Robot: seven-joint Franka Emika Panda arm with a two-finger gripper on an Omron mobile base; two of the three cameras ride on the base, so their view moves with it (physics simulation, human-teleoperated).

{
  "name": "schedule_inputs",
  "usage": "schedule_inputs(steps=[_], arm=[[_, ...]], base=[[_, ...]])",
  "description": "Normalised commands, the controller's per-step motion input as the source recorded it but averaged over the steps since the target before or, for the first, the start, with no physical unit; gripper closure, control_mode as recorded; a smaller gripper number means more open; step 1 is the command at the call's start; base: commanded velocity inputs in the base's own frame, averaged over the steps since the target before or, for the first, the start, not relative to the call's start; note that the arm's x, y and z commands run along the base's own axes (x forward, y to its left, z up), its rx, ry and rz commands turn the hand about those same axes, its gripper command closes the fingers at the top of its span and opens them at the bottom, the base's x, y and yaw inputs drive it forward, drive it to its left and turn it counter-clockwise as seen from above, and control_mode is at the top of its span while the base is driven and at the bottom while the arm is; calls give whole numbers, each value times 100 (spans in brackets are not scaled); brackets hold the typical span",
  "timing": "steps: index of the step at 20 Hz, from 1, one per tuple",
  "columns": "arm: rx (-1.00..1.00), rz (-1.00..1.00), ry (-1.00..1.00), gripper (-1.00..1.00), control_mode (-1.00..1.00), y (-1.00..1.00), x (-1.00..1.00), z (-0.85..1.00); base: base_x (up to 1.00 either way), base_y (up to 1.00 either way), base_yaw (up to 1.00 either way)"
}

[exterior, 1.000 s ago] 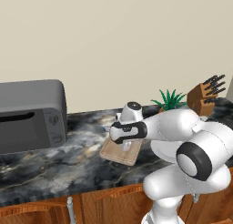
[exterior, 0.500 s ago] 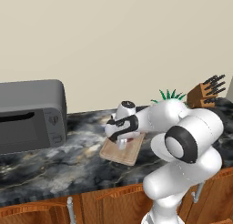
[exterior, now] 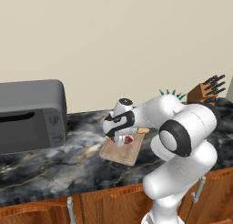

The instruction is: Pick up the knife from the drawer and place it on the cutting board. Then place the meat from the plate to the cutting board.

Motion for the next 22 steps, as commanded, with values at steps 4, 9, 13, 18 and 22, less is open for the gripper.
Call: schedule_inputs(steps=[4,9,13,18,22], arm=[[0,0,0,-100,-100,0,-32,8],[0,0,-2,-100,-100,0,-37,20],[0,0,-1,-100,-100,0,-32,23],[0,0,0,-100,-100,0,-29,19],[0,0,-2,-100,-100,0,-32,26]], base=[[0,0,0],[0,0,0],[0,0,0],[0,0,0],[0,0,0]])
